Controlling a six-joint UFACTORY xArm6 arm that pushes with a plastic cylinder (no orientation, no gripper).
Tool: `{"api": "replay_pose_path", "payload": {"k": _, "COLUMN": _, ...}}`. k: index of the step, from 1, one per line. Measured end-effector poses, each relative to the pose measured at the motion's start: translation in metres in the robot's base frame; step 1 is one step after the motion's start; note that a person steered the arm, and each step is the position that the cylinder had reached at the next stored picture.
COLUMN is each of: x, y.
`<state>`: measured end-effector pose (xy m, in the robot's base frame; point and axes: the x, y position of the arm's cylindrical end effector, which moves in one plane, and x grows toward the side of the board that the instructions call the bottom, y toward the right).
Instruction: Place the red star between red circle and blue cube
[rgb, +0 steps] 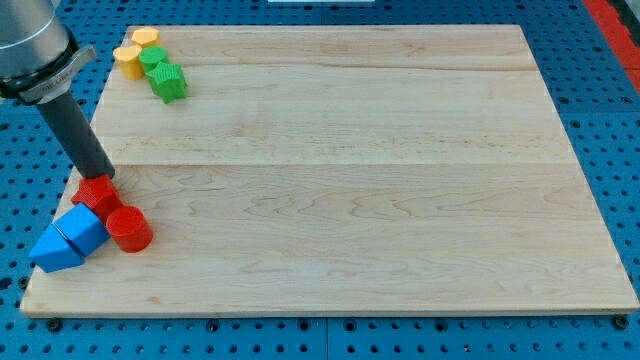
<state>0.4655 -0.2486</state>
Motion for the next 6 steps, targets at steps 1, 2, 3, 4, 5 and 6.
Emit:
{"api": "replay_pose_path", "payload": {"k": 1, "x": 0.0, "y": 0.0}}
{"api": "replay_pose_path", "payload": {"k": 2, "x": 0.001, "y": 0.0}}
{"api": "replay_pose_path", "payload": {"k": 3, "x": 0.001, "y": -0.001}}
{"api": "replay_pose_path", "payload": {"k": 4, "x": 0.008, "y": 0.009}}
{"api": "replay_pose_path", "payload": {"k": 5, "x": -0.014, "y": -0.055}}
{"api": "replay_pose_path", "payload": {"k": 6, "x": -0.009, "y": -0.056}}
